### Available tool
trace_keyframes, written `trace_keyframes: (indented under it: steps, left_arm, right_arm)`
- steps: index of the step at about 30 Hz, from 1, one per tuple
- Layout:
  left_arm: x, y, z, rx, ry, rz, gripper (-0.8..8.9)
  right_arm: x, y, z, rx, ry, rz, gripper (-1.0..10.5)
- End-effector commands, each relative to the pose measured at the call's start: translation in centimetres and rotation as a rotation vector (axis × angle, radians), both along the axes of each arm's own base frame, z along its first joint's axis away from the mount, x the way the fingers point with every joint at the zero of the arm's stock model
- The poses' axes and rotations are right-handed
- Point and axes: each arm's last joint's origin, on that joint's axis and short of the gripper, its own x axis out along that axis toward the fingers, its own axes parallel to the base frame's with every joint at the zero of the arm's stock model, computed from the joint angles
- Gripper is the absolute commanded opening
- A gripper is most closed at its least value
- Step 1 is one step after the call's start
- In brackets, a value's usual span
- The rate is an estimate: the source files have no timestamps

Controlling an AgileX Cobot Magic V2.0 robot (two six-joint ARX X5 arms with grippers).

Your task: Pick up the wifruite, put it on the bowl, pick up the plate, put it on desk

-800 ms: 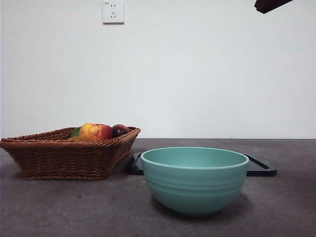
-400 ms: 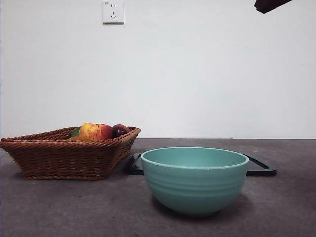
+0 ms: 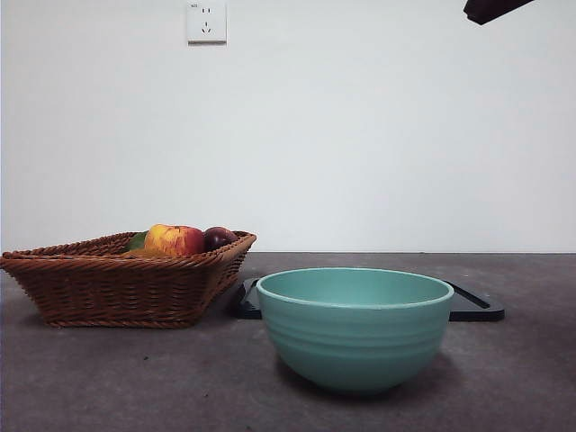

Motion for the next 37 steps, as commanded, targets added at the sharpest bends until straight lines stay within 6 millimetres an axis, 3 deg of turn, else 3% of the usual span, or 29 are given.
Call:
trace_keyframes:
  steps: [1,8,12,16,22,29,37]
  left_arm:
    - [0.1,0.0,-0.8,-0.004,0.025,0.007,0.07]
    - [0.1,0.0,-0.8,-0.004,0.025,0.007,0.07]
    - [0.1,0.0,-0.8,-0.004,0.025,0.007,0.07]
    - [0.1,0.0,-0.8,-0.004,0.025,0.006,0.07]
    - [0.1,0.0,-0.8,-0.004,0.025,0.006,0.07]
    - [0.1,0.0,-0.8,-0.004,0.025,0.006,0.07]
    - [0.1,0.0,-0.8,-0.004,0.025,0.006,0.07]
  right_arm:
    - [0.1,0.3,0.3,0.006,-0.014,0.016,0.1]
    - [0.7,-0.4,0.9,0.013,-0.123,-0.050,0.1]
    - [1.8,-2.4,1.8,0.111,-0.282,-0.195,0.1]
    - [1.9,-5.4,1.4,0.159,-0.448,-0.382,0.1]
    - [-0.6,-9.8,-3.0,0.088,-0.779,-0.640,0.1]
    - [-1.8,-10.7,-7.2,0.041,-0.865,-0.789,0.1]
    - [-2.2,-10.8,-11.3,0.046,-0.869,-0.804,0.1]
